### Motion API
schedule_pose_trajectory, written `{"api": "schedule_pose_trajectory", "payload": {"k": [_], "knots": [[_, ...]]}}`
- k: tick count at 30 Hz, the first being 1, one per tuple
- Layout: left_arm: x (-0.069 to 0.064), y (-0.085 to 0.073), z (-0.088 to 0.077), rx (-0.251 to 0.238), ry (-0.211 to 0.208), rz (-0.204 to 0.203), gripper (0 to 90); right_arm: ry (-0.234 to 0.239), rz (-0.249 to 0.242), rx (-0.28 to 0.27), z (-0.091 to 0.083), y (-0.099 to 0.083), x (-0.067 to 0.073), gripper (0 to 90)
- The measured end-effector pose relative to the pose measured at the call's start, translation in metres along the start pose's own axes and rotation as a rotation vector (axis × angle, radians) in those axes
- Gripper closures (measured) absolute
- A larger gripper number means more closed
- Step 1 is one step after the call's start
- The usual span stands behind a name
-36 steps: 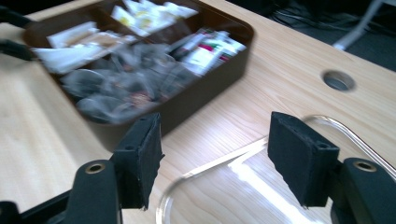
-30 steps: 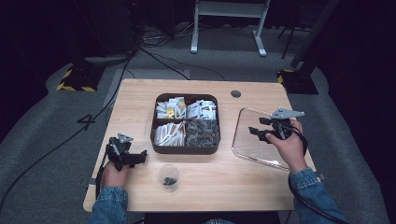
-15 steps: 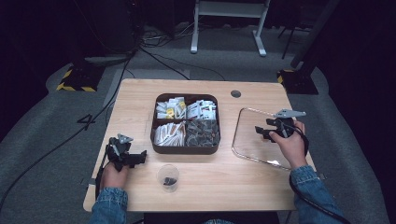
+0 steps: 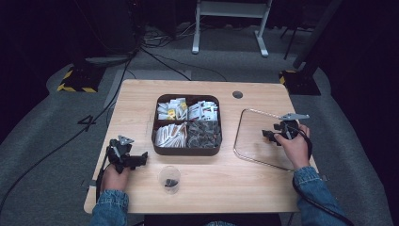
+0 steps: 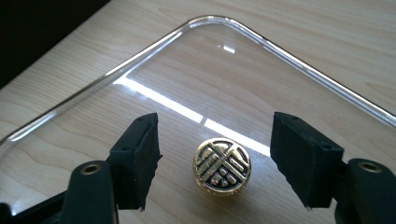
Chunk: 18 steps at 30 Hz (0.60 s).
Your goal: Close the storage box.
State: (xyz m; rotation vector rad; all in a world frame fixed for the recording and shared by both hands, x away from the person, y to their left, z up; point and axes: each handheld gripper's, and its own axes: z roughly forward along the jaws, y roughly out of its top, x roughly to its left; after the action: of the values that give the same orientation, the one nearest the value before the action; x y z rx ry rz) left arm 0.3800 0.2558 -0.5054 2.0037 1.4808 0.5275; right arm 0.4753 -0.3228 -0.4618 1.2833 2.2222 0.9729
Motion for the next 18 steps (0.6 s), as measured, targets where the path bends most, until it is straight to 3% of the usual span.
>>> {"api": "schedule_pose_trajectory", "payload": {"k": [11,18], "knots": [[0.0,0.0,0.0,0.0,0.001,0.001,0.1,-0.009,0.007,0.058,0.014,-0.013,-0.006,40.5],[0.0,0.0,0.0,0.0,0.001,0.0,0.0,0.012,-0.004,0.059,0.017,-0.017,-0.007,57.5]]}}
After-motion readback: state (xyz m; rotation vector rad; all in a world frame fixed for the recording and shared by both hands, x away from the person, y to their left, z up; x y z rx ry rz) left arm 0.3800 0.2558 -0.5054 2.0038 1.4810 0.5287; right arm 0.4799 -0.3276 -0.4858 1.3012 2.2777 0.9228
